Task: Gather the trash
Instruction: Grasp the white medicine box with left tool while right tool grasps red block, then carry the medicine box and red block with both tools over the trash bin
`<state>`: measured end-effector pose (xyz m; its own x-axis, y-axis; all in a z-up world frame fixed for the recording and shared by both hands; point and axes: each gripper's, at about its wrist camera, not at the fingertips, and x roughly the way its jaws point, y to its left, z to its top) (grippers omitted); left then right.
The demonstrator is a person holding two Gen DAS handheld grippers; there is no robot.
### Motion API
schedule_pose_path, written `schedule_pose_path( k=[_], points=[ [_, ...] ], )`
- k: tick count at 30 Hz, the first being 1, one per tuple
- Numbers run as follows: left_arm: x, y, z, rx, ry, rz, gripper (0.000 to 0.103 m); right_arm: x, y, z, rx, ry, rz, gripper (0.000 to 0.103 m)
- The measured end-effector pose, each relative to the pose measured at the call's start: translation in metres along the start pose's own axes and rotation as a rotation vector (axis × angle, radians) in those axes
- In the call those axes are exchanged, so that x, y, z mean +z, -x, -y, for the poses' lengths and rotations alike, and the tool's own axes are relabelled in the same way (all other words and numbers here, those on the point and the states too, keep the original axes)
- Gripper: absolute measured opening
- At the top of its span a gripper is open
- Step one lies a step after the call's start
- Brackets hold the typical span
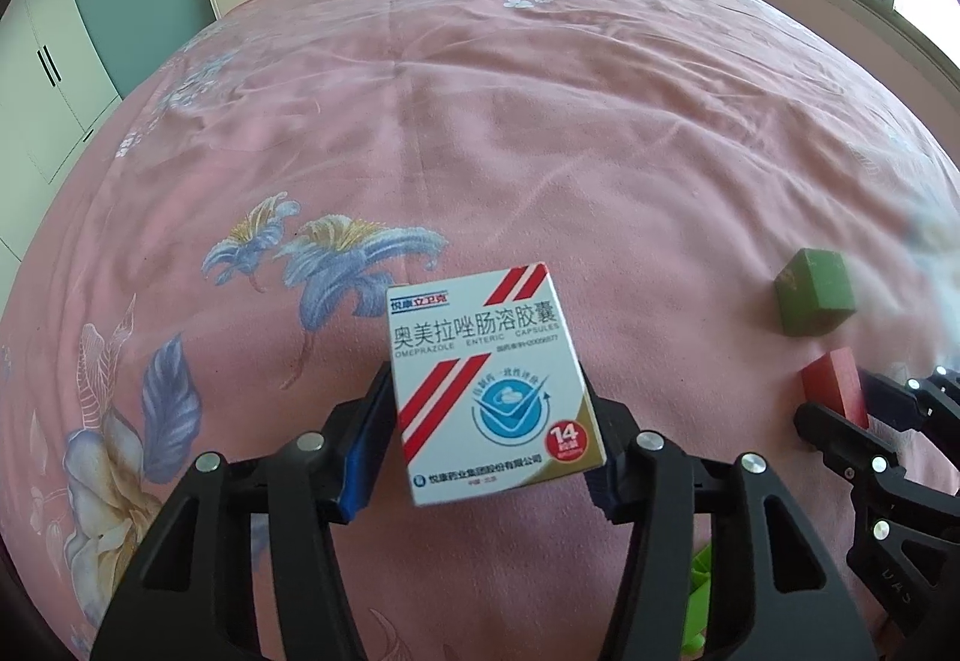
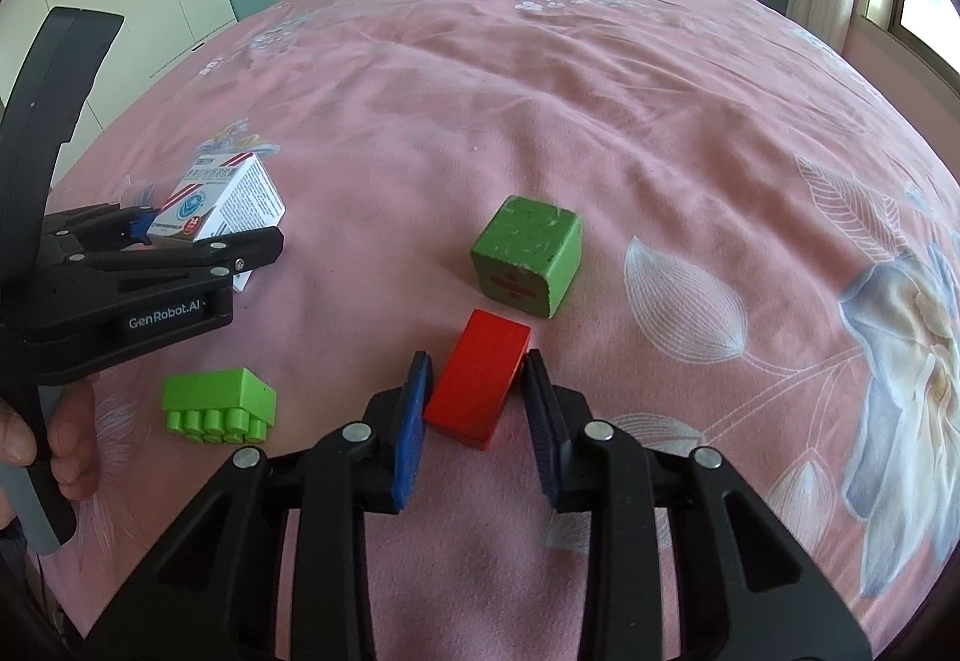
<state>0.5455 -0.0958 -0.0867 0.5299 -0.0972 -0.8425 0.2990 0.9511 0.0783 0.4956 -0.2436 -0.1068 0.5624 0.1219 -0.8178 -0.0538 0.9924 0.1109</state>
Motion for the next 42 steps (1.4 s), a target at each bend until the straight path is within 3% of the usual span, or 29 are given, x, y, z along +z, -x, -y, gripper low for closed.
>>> schedule_pose_path(
  k=[2, 26, 42],
  points=[
    [-0.001, 0.001, -0.001, 0.000, 0.006, 0.000, 0.046, 0.000, 0.000, 0.000, 0.005, -0.001, 0.000, 0.021],
    [-0.028, 0.034, -0.001, 0.003, -0.024, 0.021, 0.046, -0.012, 0.018, -0.003, 0.032, 0.025, 0.001, 0.021],
    [-0.076, 0.090, 0.007, -0.004, -0.080, 0.051, 0.046, -0.041, 0.081, -0.006, 0.084, 0.140, 0.061, 0.021]
  ],
)
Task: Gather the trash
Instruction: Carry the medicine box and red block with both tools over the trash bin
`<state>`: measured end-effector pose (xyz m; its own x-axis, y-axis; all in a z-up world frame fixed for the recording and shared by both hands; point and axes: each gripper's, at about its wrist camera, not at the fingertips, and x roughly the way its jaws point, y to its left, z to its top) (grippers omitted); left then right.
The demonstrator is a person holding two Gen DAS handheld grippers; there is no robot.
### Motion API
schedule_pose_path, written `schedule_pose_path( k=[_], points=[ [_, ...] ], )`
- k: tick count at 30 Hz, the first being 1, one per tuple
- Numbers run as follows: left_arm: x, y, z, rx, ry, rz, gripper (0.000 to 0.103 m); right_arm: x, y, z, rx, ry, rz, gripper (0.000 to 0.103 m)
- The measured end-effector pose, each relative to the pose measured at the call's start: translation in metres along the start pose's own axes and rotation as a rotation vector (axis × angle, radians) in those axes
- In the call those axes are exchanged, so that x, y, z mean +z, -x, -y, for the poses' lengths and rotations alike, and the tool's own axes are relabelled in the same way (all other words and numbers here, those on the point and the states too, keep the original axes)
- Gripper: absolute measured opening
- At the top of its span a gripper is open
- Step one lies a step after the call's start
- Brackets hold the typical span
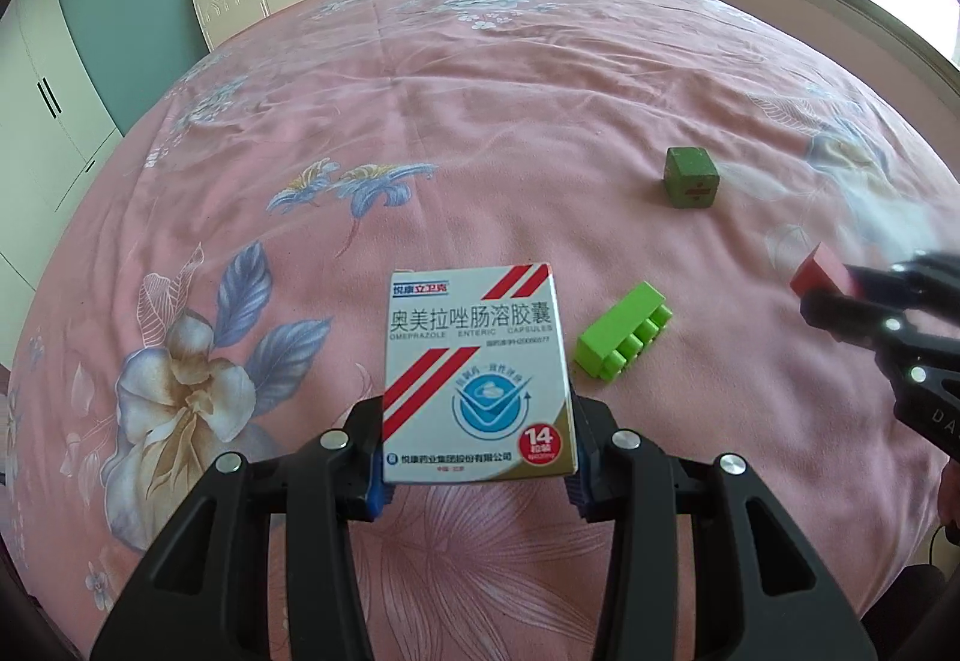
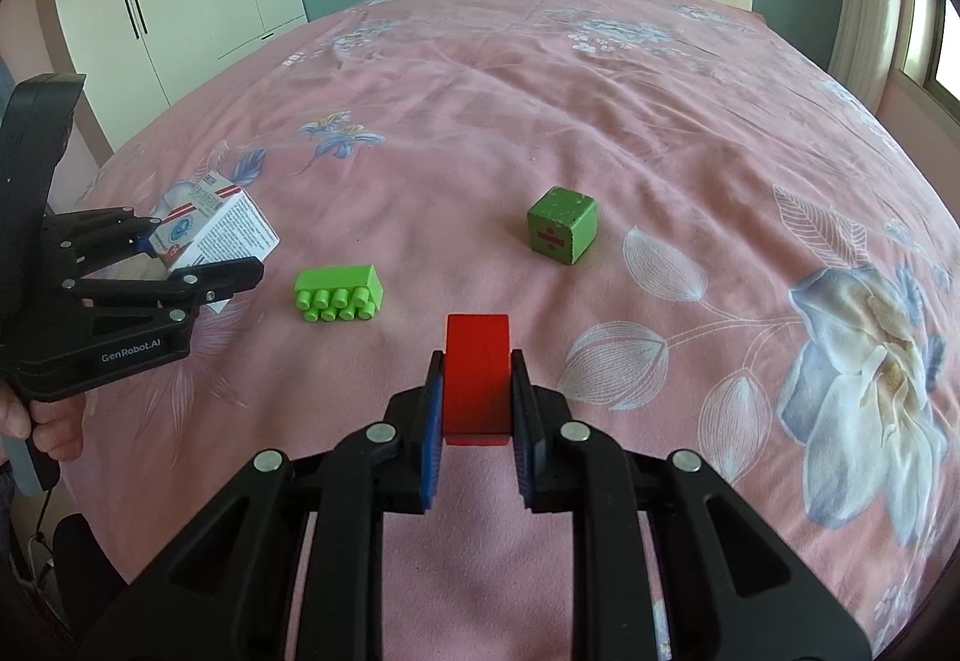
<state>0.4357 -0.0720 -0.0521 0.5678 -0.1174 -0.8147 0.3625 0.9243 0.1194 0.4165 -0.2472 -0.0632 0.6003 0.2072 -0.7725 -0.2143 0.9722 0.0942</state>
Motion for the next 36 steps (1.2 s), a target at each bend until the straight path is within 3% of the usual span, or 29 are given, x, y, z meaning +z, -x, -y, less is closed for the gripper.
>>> schedule_pose_path(
  k=[24, 36],
  points=[
    [-0.084, 0.094, 0.023, -0.045, -0.028, 0.055, 0.046, -0.073, 0.108, -0.035, 0.084, 0.123, 0.093, 0.021],
    [-0.133, 0.132, 0.030, -0.075, -0.035, 0.075, 0.046, -0.127, 0.178, -0.062, 0.135, 0.212, 0.145, 0.021]
  ],
)
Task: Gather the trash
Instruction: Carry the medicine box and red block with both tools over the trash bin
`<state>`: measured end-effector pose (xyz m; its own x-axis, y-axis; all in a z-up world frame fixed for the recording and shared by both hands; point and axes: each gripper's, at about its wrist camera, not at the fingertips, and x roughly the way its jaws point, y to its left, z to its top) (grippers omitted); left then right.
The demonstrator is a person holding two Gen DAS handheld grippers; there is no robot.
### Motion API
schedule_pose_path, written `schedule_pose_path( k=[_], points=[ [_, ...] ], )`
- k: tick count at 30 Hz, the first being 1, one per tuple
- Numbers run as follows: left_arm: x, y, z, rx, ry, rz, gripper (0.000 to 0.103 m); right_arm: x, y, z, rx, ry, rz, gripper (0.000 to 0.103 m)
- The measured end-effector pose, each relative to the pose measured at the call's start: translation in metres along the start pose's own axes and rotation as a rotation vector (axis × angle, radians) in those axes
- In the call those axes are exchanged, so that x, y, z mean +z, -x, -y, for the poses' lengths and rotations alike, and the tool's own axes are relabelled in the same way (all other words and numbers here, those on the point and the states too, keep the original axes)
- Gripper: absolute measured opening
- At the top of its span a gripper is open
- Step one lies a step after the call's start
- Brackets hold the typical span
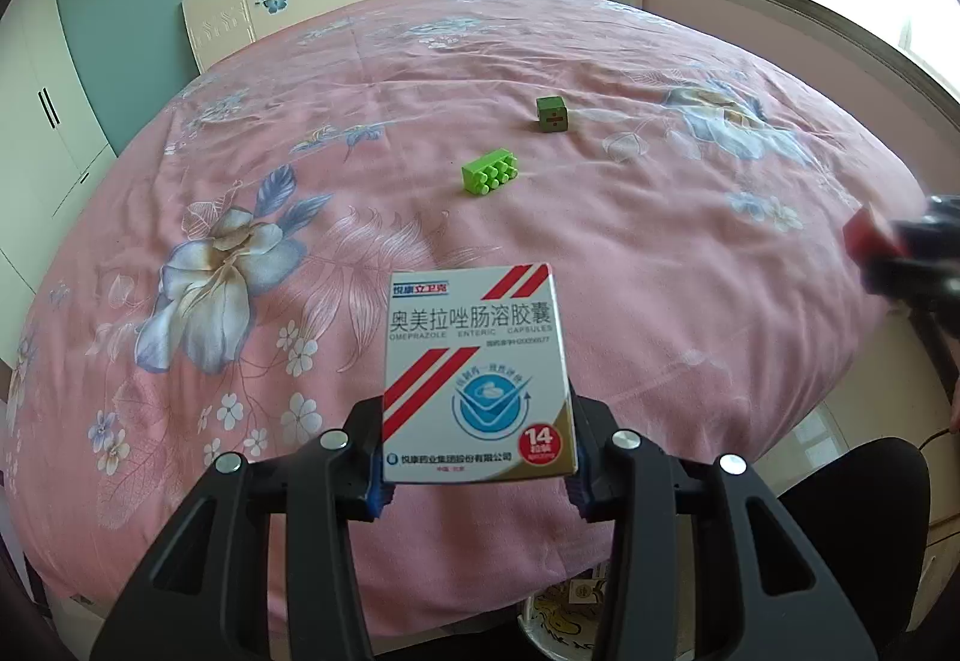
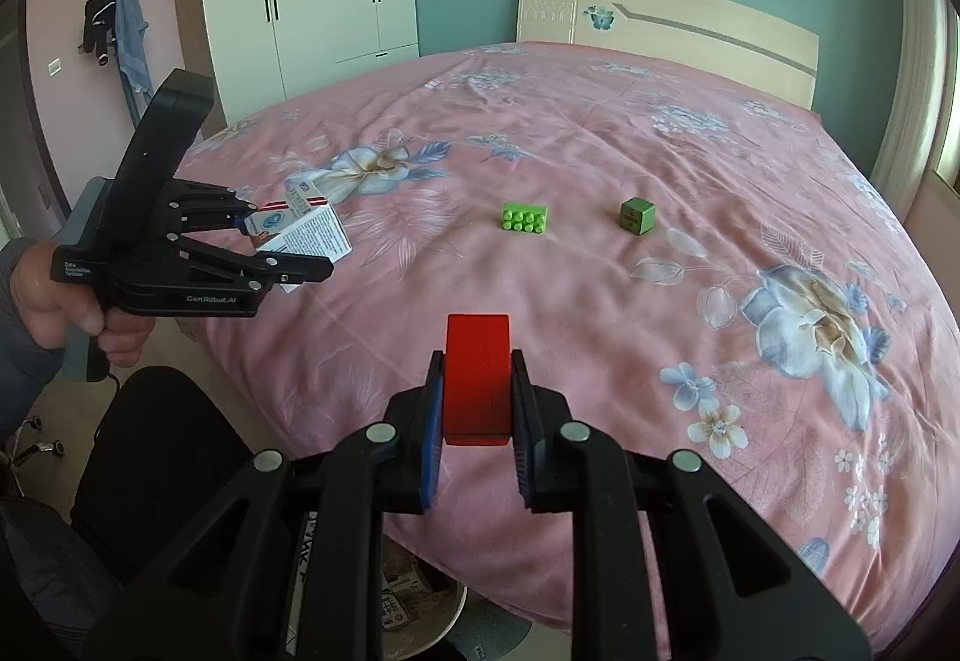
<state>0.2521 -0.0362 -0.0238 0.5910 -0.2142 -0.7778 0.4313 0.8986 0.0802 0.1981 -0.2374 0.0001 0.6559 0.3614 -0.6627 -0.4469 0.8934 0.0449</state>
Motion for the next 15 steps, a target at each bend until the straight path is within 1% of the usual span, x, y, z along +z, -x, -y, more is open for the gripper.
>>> schedule_pose_path(
  k=[9, 11, 13, 15],
  points=[
    [-0.041, 0.023, 0.016, -0.026, -0.022, 0.005, 0.046, -0.039, 0.032, -0.044, 0.052, 0.055, -0.001, 0.021],
    [-0.051, 0.028, 0.020, -0.037, -0.026, 0.009, 0.046, -0.047, 0.037, -0.053, 0.054, 0.067, -0.004, 0.021],
    [-0.060, 0.033, 0.023, -0.047, -0.029, 0.012, 0.046, -0.056, 0.041, -0.061, 0.078, 0.069, -0.008, 0.021],
    [-0.071, 0.038, 0.027, -0.059, -0.038, 0.016, 0.046, -0.064, 0.042, -0.068, 0.086, 0.078, -0.018, 0.021]
  ],
)
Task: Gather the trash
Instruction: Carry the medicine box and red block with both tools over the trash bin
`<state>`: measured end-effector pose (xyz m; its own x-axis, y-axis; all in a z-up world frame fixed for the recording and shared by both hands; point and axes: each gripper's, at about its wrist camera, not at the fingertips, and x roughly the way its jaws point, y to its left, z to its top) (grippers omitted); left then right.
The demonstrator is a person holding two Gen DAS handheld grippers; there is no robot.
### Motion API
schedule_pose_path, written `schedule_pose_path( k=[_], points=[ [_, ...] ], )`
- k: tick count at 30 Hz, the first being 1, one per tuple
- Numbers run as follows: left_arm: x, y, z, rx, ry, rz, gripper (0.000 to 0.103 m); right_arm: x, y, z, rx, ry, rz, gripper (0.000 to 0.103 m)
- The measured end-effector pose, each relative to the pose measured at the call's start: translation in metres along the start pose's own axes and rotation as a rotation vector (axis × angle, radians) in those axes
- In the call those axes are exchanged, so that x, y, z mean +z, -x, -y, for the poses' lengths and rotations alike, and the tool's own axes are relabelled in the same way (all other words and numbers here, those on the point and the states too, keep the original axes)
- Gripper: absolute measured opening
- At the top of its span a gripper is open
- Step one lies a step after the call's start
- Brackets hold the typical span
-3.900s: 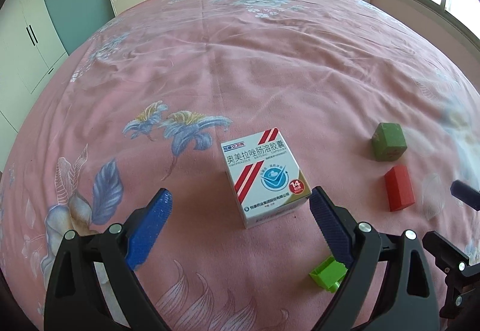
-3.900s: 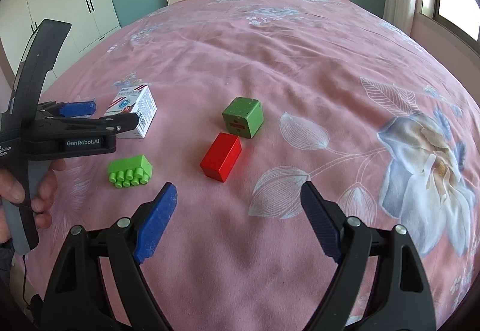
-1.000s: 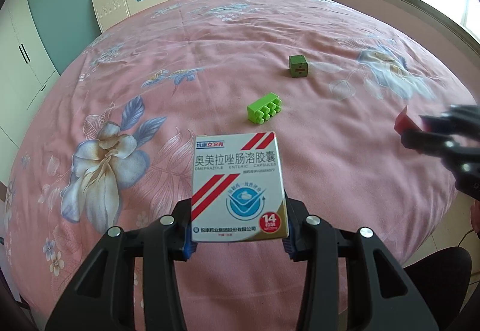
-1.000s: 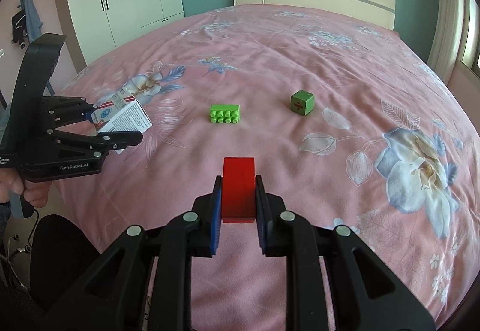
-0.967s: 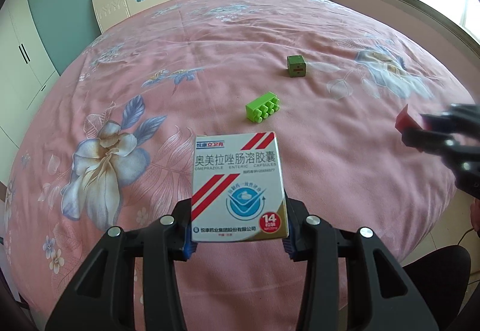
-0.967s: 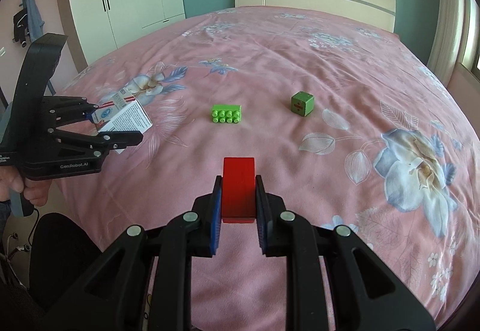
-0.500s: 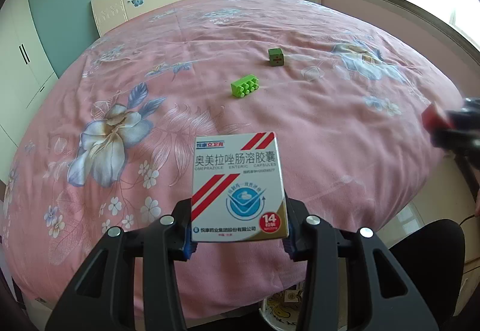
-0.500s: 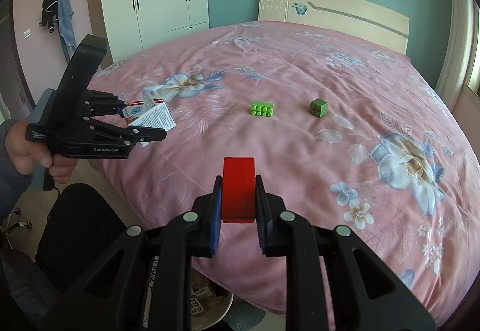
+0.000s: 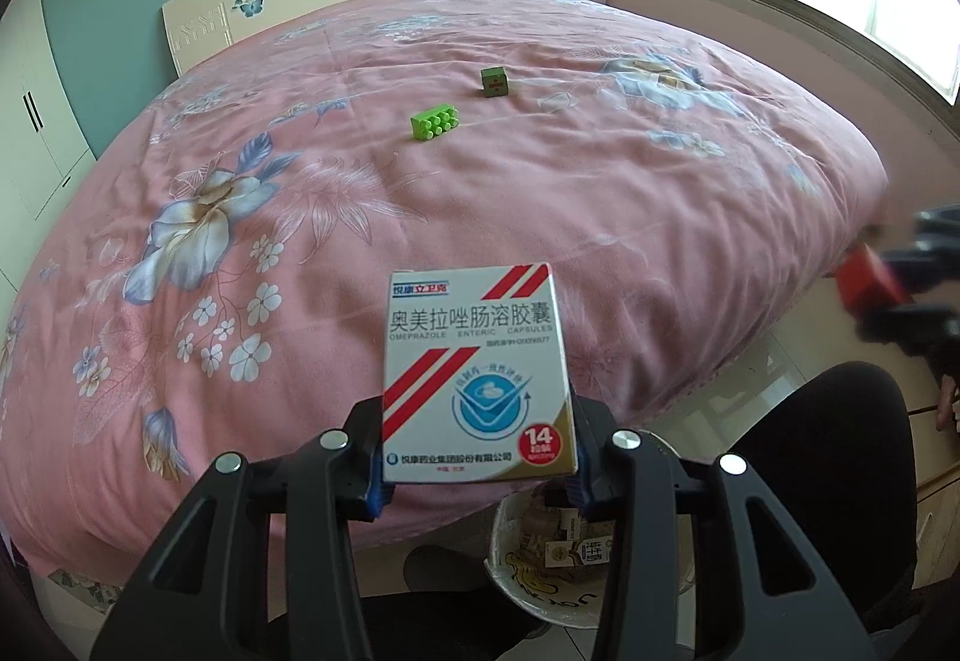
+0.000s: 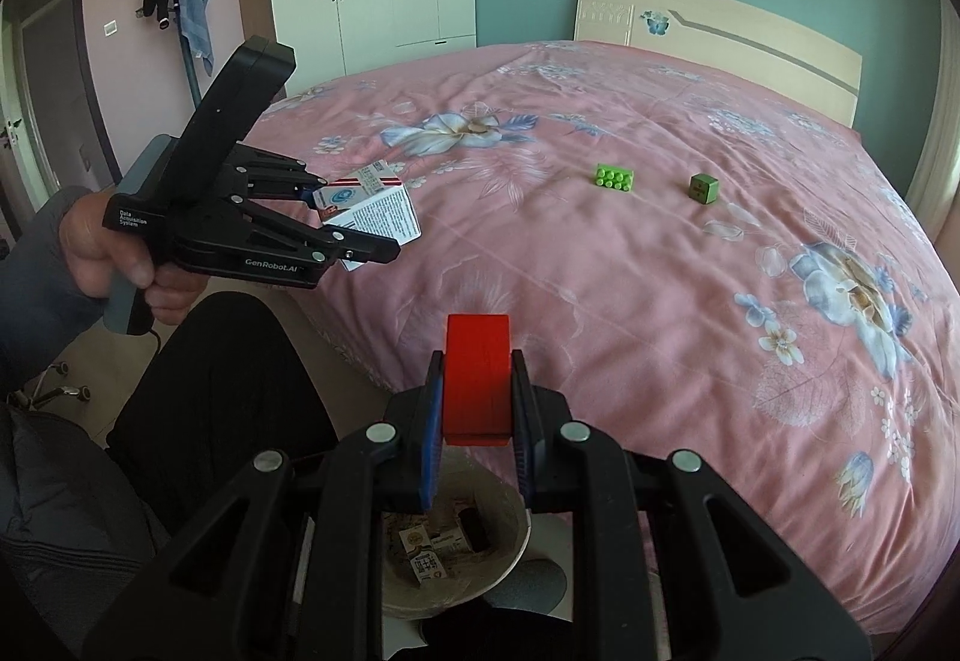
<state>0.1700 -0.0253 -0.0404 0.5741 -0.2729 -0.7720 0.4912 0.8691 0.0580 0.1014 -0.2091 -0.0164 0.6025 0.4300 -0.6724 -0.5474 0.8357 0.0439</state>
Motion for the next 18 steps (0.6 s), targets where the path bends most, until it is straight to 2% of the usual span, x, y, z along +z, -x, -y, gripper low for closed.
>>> schedule_pose_path(
  k=[4, 18],
  points=[
    [-0.023, 0.005, 0.010, -0.004, -0.023, -0.005, 0.046, -0.016, -0.001, -0.012, 0.027, 0.002, -0.018, 0.021],
    [-0.106, -0.024, 0.044, -0.066, -0.045, -0.158, 0.046, -0.067, -0.033, -0.040, 0.107, -0.013, -0.126, 0.021]
  ],
)
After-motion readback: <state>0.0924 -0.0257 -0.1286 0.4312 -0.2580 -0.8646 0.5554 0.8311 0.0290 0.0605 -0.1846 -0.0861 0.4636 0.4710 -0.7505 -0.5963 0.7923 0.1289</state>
